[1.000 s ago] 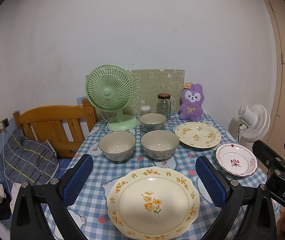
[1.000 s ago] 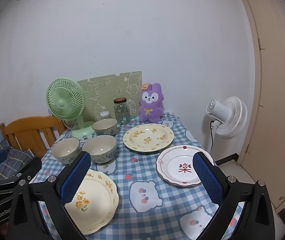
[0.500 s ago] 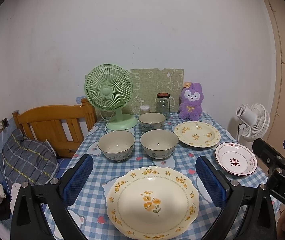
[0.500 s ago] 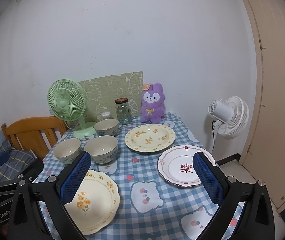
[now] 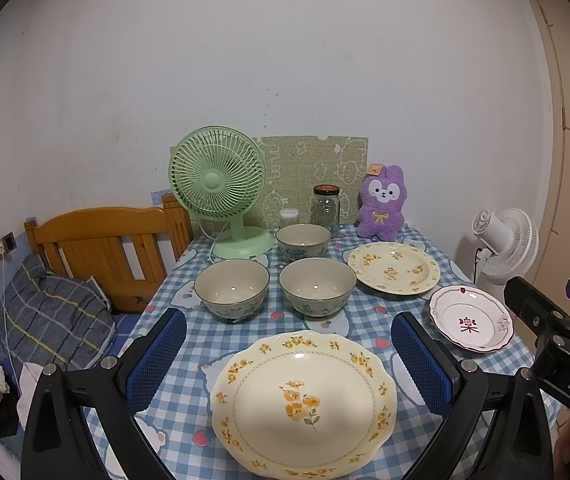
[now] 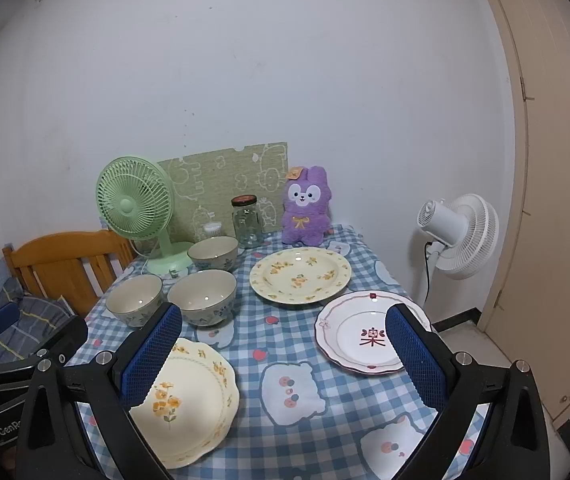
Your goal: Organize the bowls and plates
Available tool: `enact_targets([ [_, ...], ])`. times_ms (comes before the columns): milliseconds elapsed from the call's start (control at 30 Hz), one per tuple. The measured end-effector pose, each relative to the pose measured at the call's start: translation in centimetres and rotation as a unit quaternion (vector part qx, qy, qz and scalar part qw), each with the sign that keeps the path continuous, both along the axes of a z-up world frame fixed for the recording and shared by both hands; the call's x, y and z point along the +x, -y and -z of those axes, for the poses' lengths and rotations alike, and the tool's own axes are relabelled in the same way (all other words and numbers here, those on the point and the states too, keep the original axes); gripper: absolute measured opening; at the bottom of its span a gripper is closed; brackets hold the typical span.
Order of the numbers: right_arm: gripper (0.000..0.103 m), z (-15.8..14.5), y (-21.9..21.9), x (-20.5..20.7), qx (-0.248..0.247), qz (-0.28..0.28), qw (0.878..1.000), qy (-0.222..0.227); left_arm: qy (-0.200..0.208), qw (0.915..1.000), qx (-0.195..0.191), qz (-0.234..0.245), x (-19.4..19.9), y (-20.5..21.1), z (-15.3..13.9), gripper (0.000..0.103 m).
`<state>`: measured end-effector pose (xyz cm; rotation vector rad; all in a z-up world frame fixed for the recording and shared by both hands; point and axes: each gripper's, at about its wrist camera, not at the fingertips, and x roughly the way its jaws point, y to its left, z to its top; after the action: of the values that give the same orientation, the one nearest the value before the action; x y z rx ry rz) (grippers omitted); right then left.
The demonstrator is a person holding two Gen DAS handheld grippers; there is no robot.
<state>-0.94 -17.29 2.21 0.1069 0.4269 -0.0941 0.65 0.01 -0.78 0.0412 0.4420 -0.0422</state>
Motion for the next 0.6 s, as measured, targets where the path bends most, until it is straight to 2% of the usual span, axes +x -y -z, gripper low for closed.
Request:
enact_targets([
  [267, 0.103, 0.1, -0.2, 0.6, 0.002, -0.005, 1.000, -0.006, -0.006, 0.9999, -0.013, 0.004, 0.3, -0.3, 0.2, 0.103],
  [600, 0.102, 1.3, -1.3, 2.5, -0.014, -0.008, 0.999, -0.033, -0.025, 0.9997, -0.005, 0.005, 2.2, -1.4, 1.4, 0.102],
])
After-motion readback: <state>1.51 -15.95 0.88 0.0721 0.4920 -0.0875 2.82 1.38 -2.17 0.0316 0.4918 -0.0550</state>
